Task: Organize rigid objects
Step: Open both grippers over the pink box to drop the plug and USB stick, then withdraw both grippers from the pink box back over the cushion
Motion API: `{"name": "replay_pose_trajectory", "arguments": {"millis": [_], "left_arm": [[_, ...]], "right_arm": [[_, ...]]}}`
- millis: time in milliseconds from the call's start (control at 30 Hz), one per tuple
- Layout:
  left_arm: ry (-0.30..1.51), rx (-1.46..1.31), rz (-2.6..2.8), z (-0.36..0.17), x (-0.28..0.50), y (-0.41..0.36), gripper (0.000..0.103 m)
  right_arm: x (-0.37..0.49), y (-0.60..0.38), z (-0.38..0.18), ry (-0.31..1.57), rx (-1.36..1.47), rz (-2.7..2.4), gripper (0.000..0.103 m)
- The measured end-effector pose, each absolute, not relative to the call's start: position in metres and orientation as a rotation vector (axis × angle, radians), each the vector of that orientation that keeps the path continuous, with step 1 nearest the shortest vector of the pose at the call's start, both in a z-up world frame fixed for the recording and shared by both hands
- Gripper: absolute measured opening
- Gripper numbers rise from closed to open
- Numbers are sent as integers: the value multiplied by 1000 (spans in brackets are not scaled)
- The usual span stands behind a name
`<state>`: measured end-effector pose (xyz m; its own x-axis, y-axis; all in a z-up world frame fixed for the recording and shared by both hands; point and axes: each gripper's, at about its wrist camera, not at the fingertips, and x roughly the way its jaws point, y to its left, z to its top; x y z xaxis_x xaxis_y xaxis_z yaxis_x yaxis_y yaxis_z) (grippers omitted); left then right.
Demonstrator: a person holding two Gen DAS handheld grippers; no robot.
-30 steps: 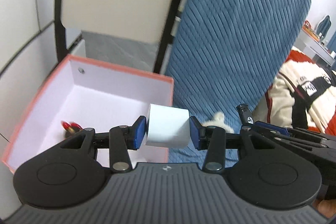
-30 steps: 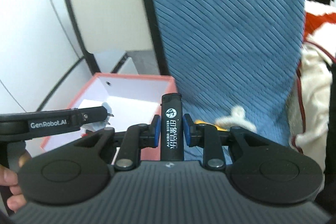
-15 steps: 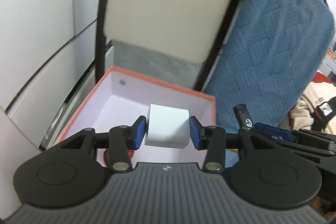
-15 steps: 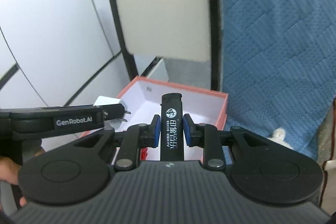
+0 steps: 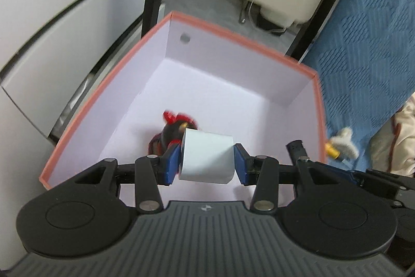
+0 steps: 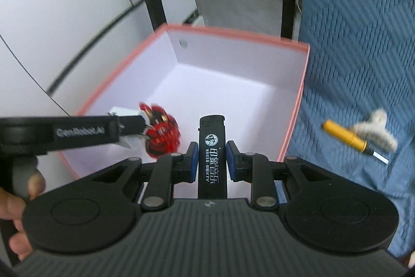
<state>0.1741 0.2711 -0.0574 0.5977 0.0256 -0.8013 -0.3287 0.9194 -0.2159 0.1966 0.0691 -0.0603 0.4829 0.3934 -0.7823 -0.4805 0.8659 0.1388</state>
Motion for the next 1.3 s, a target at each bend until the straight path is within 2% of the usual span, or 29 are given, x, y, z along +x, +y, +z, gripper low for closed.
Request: {"name": "replay_pose_trajectory", "arguments": {"millis": [333, 467, 1000, 1300], "left_arm": [[937, -369, 221, -76, 180, 272, 50], [923, -335, 227, -64, 181, 268, 51], [728, -315, 140, 7, 150, 225, 51], [647, -291, 73, 24, 139, 176, 51]], "right_arm": [[203, 72, -76, 969, -103, 554, 28], [201, 73, -67, 946, -118, 563, 33], [186, 20, -6, 779, -58, 545, 32], [169, -30, 21, 682, -50, 520, 32]]}}
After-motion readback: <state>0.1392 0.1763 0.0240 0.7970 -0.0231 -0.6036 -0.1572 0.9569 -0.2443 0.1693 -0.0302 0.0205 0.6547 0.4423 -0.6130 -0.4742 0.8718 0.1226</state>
